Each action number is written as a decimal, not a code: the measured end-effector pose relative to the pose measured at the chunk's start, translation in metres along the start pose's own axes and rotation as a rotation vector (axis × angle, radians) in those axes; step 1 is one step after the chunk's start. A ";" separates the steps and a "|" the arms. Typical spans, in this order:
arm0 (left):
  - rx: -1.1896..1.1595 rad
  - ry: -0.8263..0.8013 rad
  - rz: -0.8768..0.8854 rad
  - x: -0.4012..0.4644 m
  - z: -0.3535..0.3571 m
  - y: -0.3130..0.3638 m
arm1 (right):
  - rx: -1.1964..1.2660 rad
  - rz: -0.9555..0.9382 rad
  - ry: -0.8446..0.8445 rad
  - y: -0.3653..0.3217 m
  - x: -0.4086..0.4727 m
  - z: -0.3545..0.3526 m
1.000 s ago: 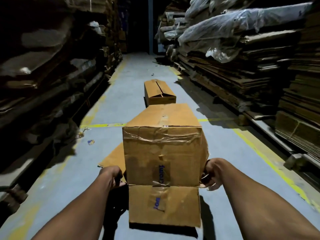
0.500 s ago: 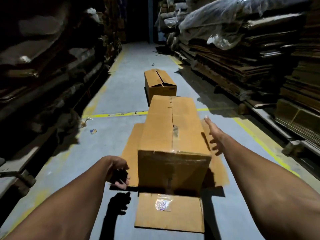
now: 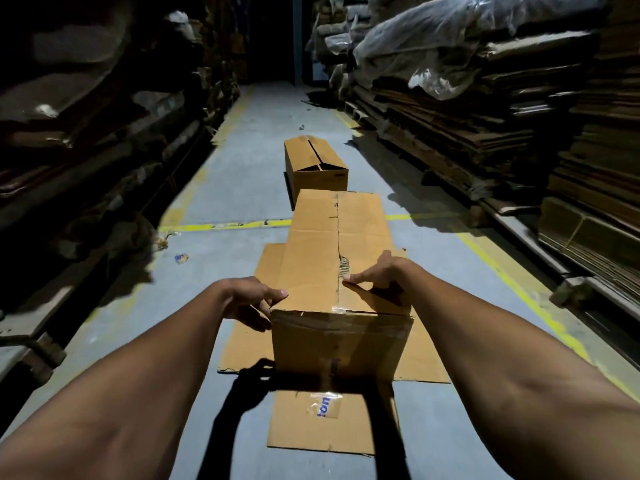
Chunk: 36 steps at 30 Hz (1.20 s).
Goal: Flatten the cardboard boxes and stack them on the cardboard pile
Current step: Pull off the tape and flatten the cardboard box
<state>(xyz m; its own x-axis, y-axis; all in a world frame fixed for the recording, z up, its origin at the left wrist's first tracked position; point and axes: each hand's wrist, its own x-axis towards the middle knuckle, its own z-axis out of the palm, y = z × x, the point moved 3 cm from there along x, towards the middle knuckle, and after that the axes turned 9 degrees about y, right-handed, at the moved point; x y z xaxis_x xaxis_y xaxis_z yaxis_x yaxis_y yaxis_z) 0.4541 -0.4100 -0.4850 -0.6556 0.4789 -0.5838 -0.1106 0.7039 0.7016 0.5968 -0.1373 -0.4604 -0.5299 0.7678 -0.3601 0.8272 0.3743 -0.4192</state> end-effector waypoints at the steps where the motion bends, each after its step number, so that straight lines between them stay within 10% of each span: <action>1: 0.019 -0.014 0.001 -0.001 -0.001 0.002 | -0.014 -0.003 0.012 -0.001 0.003 0.003; 8: 0.169 -0.163 -0.027 -0.001 0.000 0.013 | -0.120 0.000 0.162 -0.002 0.016 0.009; 15: 0.562 0.486 0.479 0.032 0.019 0.061 | -0.167 0.029 0.146 -0.008 0.023 0.014; 36: 0.583 0.166 0.617 0.027 0.086 0.081 | -0.179 0.006 0.129 -0.015 0.043 0.019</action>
<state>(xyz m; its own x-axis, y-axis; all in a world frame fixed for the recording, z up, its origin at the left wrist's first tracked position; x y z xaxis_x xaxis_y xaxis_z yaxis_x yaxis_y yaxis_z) 0.4912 -0.2947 -0.4788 -0.5779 0.8132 -0.0688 0.6719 0.5219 0.5254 0.5578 -0.1203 -0.4855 -0.5057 0.8264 -0.2474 0.8565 0.4467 -0.2586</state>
